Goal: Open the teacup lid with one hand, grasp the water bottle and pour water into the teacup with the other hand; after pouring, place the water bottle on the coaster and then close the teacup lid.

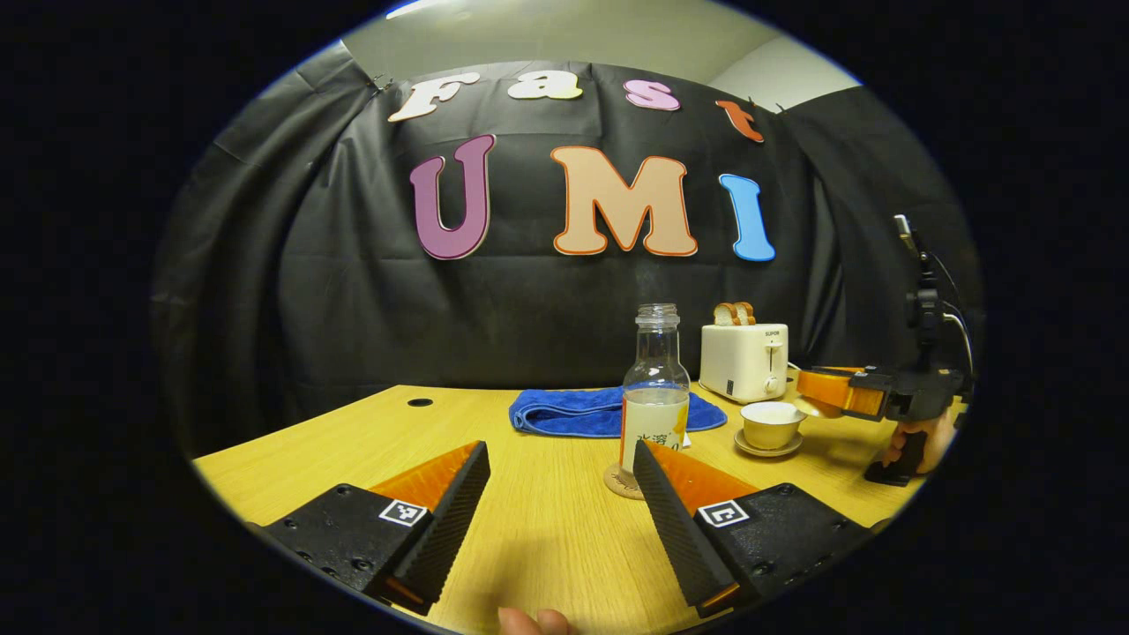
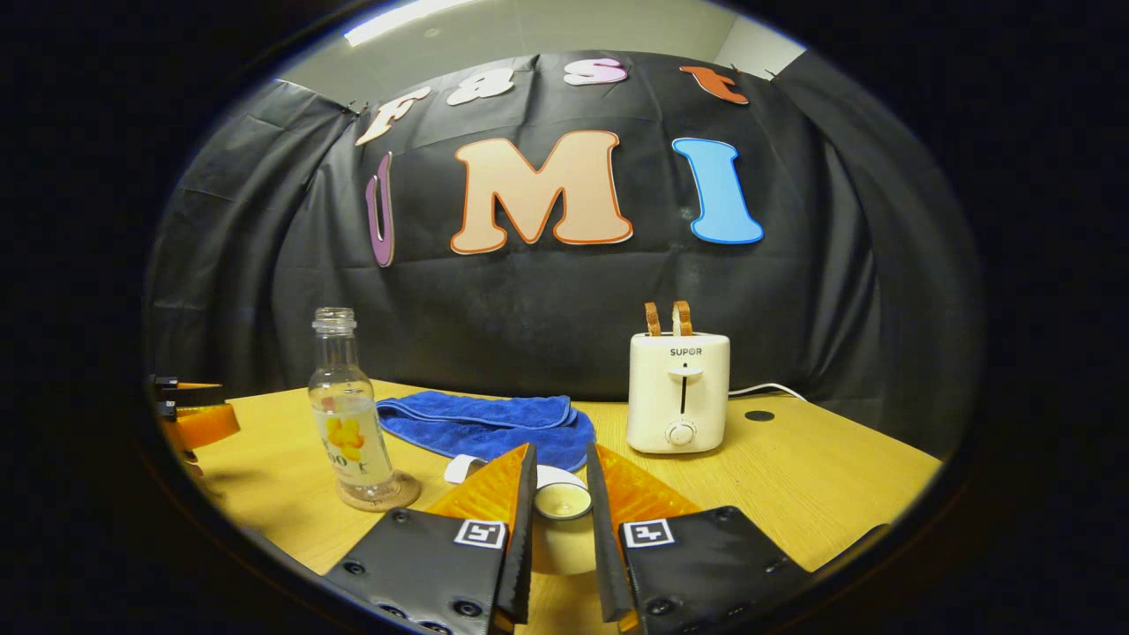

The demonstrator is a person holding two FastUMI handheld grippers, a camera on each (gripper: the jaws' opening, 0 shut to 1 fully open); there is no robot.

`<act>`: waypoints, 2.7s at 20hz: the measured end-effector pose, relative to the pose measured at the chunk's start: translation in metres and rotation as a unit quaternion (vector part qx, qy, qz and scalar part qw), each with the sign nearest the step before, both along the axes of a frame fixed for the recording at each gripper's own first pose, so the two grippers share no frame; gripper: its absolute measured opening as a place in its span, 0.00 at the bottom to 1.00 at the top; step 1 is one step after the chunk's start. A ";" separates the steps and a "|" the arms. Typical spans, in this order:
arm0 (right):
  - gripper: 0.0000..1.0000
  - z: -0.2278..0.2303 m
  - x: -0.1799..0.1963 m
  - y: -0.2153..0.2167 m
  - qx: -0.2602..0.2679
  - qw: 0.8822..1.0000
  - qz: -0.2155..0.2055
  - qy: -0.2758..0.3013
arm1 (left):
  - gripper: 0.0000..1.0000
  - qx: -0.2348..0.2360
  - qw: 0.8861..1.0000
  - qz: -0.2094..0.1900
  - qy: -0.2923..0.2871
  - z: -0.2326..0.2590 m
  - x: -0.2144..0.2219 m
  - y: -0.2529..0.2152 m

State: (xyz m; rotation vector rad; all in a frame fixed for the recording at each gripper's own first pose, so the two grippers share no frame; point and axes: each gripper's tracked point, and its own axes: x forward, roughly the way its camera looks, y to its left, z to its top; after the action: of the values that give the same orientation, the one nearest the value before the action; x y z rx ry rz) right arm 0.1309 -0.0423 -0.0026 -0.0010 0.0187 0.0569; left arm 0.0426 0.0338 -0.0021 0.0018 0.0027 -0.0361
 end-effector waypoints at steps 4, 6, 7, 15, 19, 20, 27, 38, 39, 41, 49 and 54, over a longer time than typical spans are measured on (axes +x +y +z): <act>0.34 -0.003 0.019 0.010 -0.001 1.000 0.000 0.008 | 0.95 0.000 1.000 -0.003 -0.001 0.001 -0.002 -0.001; 0.34 -0.004 0.026 0.014 -0.001 1.000 -0.001 0.011 | 0.95 0.000 1.000 -0.002 -0.001 0.000 -0.002 0.000; 0.34 -0.006 0.029 0.016 -0.002 1.000 -0.001 0.015 | 0.95 0.000 1.000 -0.002 0.000 0.001 -0.002 0.001; 0.34 -0.018 0.038 0.023 -0.023 0.999 0.000 0.049 | 0.95 0.000 1.000 -0.002 0.000 0.001 -0.003 0.001; 0.34 -0.019 0.040 0.026 -0.028 0.998 0.005 0.057 | 0.95 0.000 1.000 -0.002 0.000 0.001 -0.002 0.001; 0.34 -0.020 0.040 0.026 -0.031 0.998 0.006 0.058 | 0.95 0.000 1.000 -0.002 0.000 0.001 -0.002 0.001; 0.34 -0.025 0.044 0.028 -0.034 0.997 0.012 0.070 | 0.95 0.000 1.000 -0.002 0.000 0.001 -0.003 0.001; 0.98 -0.012 0.035 0.031 -0.067 0.997 0.002 0.035 | 0.95 0.000 1.000 0.000 0.001 0.000 -0.003 0.002; 0.98 -0.010 0.033 0.030 -0.063 0.998 -0.002 0.027 | 0.95 0.000 1.000 0.000 0.001 0.000 -0.002 0.002; 0.98 -0.006 0.027 0.021 -0.040 0.999 -0.016 0.013 | 0.95 0.000 1.000 0.006 0.002 0.000 -0.001 0.004; 0.97 0.002 -0.009 0.015 -0.001 1.000 -0.030 -0.007 | 0.95 -0.001 1.000 0.018 0.004 0.000 0.004 -0.007; 0.97 0.004 -0.047 0.017 0.000 0.999 -0.034 -0.008 | 0.94 0.000 1.000 0.016 0.002 0.000 -0.004 -0.031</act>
State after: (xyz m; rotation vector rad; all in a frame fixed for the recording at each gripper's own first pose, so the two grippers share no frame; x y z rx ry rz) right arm 0.0841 -0.0258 0.0012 -0.0015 0.0035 -0.0121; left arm 0.0388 0.0033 -0.0017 0.0010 0.0077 -0.0038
